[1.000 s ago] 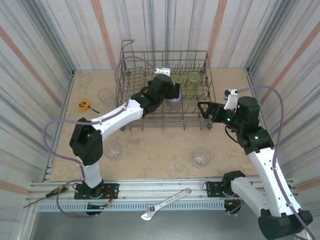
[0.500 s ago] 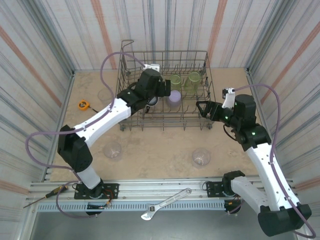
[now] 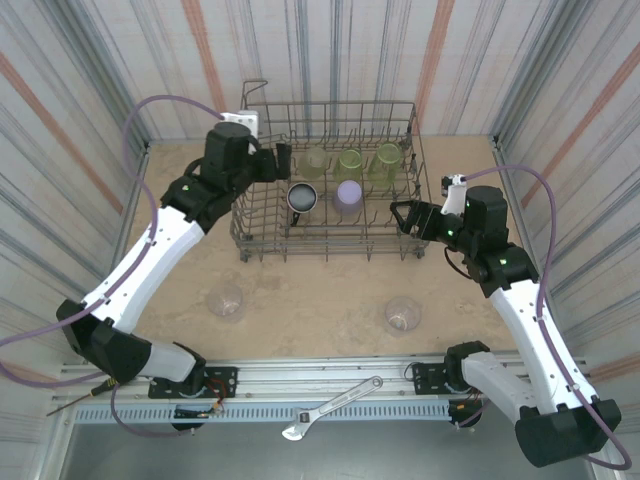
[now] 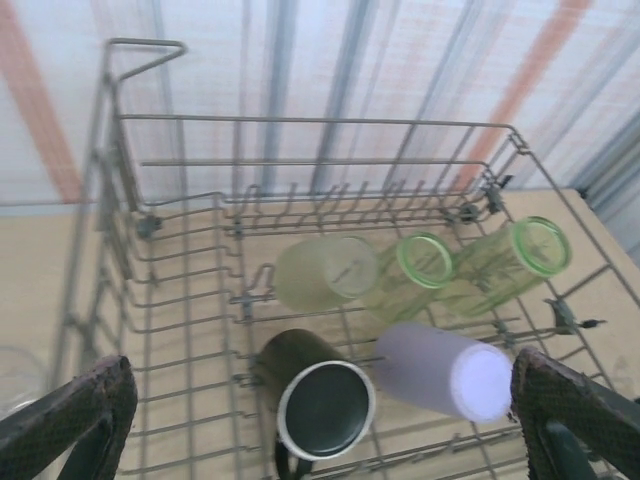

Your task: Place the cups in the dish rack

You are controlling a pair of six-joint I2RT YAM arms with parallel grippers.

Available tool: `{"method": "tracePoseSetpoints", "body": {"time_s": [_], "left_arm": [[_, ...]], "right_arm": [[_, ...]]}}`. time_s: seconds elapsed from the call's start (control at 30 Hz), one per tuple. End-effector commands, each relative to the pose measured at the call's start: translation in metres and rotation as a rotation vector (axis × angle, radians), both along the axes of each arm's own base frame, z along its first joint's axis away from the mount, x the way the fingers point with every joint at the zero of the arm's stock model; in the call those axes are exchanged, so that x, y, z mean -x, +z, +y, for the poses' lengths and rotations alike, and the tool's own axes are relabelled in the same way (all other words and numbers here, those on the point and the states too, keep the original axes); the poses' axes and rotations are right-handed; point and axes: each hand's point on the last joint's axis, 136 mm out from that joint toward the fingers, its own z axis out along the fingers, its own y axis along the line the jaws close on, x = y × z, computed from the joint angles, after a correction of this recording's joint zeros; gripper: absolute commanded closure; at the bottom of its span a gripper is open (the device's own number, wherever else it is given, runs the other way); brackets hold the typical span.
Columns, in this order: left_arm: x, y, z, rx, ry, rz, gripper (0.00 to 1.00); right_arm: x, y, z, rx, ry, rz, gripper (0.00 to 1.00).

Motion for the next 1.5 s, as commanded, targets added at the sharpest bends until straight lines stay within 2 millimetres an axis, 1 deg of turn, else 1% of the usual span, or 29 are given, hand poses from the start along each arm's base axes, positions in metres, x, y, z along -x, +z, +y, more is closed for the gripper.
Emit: {"method": "tracePoseSetpoints", "body": {"time_s": [0.0, 0.07, 0.2, 0.37, 0.53, 0.67, 0.77, 0.93, 1.03, 1.27, 1.47], "left_arm": [[0.007, -0.008, 0.027, -0.031, 0.005, 0.05, 0.01], [0.005, -0.009, 0.043, -0.019, 0.027, 0.067, 0.01], [0.001, -0.014, 0.068, 0.018, 0.054, 0.108, 0.01], [-0.005, -0.034, 0.111, 0.108, 0.125, 0.187, 0.01], [-0.01, -0.057, 0.141, 0.131, 0.183, 0.247, 0.01], [-0.019, -0.074, 0.163, 0.183, 0.231, 0.296, 0.01], [-0.027, -0.088, 0.17, 0.206, 0.247, 0.331, 0.01], [-0.043, -0.117, 0.167, 0.2, 0.226, 0.412, 0.01], [-0.051, -0.131, 0.167, 0.189, 0.224, 0.468, 0.01], [-0.065, -0.149, 0.166, 0.181, 0.23, 0.514, 0.01], [-0.075, -0.159, 0.158, 0.122, 0.248, 0.538, 0.01]], "right_arm": [[-0.001, -0.002, 0.001, -0.026, -0.003, 0.016, 0.01], [0.0, -0.003, 0.001, -0.024, -0.007, 0.015, 0.01], [0.0, -0.004, 0.0, -0.026, -0.015, 0.018, 0.01], [0.001, -0.002, 0.001, -0.031, -0.014, 0.018, 0.01], [-0.001, -0.003, 0.002, -0.03, -0.01, 0.02, 0.01], [-0.001, -0.001, 0.005, -0.037, -0.001, 0.02, 0.01], [-0.001, 0.0, 0.006, -0.037, 0.001, 0.017, 0.01], [-0.001, 0.0, 0.005, -0.032, -0.004, 0.012, 0.01], [-0.001, -0.001, 0.005, -0.028, -0.003, 0.011, 0.01], [0.001, -0.007, 0.002, -0.009, -0.008, 0.021, 0.01], [0.001, -0.011, -0.003, -0.002, -0.025, 0.01, 0.01]]}}
